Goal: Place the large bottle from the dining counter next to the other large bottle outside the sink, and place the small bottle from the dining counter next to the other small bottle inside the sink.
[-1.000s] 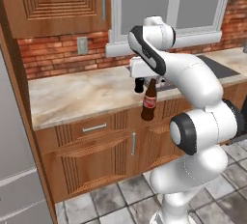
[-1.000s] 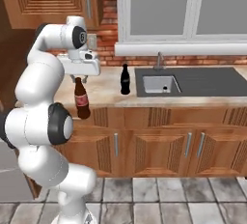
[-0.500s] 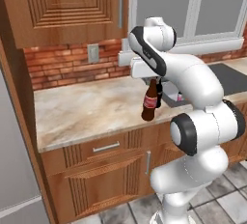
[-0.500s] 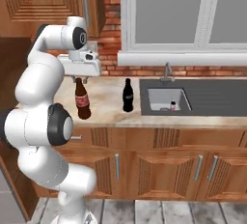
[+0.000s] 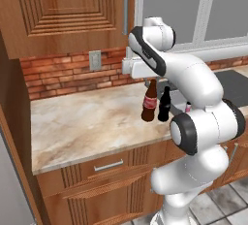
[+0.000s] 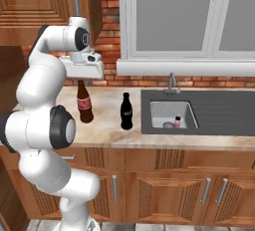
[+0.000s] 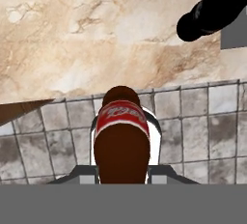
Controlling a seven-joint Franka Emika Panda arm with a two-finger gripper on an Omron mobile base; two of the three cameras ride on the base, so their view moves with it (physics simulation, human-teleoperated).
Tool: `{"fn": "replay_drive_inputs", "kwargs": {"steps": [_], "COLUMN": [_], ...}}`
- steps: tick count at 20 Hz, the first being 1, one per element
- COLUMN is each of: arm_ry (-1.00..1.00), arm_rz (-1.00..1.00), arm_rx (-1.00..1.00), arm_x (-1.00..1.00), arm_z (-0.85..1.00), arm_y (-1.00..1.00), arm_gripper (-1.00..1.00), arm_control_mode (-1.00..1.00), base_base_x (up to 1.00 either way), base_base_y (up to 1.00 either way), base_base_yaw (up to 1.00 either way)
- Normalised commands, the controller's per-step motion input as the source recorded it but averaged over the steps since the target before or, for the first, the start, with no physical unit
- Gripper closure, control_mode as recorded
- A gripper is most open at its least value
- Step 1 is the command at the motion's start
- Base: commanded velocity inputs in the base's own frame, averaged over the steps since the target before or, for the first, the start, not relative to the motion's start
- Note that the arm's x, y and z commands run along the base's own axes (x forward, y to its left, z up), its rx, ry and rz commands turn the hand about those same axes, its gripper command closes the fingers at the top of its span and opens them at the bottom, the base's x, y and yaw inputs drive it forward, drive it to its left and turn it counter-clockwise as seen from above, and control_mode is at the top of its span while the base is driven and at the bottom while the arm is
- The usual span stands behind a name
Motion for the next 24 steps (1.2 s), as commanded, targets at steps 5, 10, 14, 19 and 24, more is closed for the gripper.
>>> {"fn": "replay_drive_inputs", "kwargs": {"steps": [5, 10, 14, 19, 24], "arm_ry": [0.0, 0.0, 0.0, 0.0, 0.03], "arm_rz": [0.0, 0.0, 0.0, 0.0, 0.0], "arm_rx": [0.0, 0.0, 0.0, 0.0, 0.0], "arm_x": [0.0, 0.0, 0.0, 0.0, 0.21], "arm_z": [0.0, 0.0, 0.0, -0.02, -0.09], "arm_y": [0.0, 0.0, 0.0, 0.0, 0.01], "arm_gripper": [1.0, 1.0, 1.0, 1.0, 1.0], "arm_control_mode": [1.0, 1.0, 1.0, -1.0, -1.0], "base_base_x": [0.0, 0.0, 0.0, 0.0, 0.0], "base_base_y": [-0.01, 0.0, 0.0, 0.0, 0.0], "base_base_yaw": [0.0, 0.0, 0.0, 0.0, 0.0]}}
